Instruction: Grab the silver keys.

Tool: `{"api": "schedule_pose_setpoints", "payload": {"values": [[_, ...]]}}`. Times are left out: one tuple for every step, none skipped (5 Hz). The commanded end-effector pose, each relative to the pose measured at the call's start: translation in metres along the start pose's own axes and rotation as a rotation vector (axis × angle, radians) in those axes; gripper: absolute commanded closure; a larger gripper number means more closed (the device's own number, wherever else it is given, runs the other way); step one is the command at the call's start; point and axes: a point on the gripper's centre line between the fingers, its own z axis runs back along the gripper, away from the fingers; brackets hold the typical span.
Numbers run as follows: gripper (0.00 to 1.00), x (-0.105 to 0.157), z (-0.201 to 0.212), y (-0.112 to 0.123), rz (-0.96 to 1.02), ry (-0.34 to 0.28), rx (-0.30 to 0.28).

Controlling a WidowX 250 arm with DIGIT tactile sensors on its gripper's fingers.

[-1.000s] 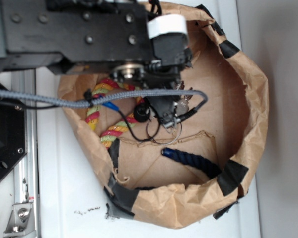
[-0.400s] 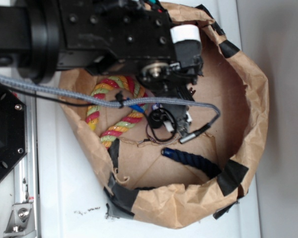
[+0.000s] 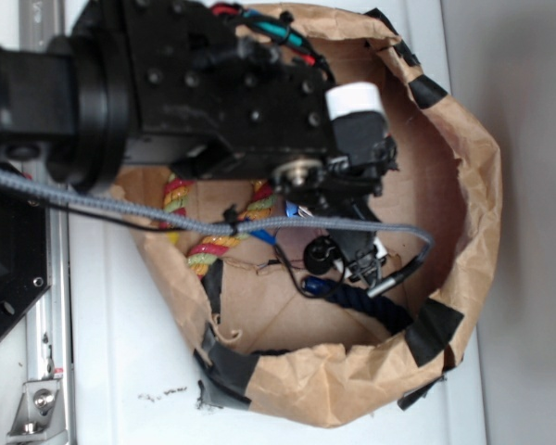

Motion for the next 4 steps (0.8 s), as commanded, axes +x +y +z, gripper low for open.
{"api": "schedule_pose_setpoints", "payload": {"values": [[0.00, -0.004, -0.007, -0.001, -0.028, -0.021, -0.056], [0.00, -0.011, -0.014, -0.010, -0.057, -0.022, -0.080], [0.00, -0.012, -0.015, -0.019, -0.070, -0.037, -0.083], [0.00, -0.011, -0.017, -0.019, -0.068, -0.036, -0.073]]}}
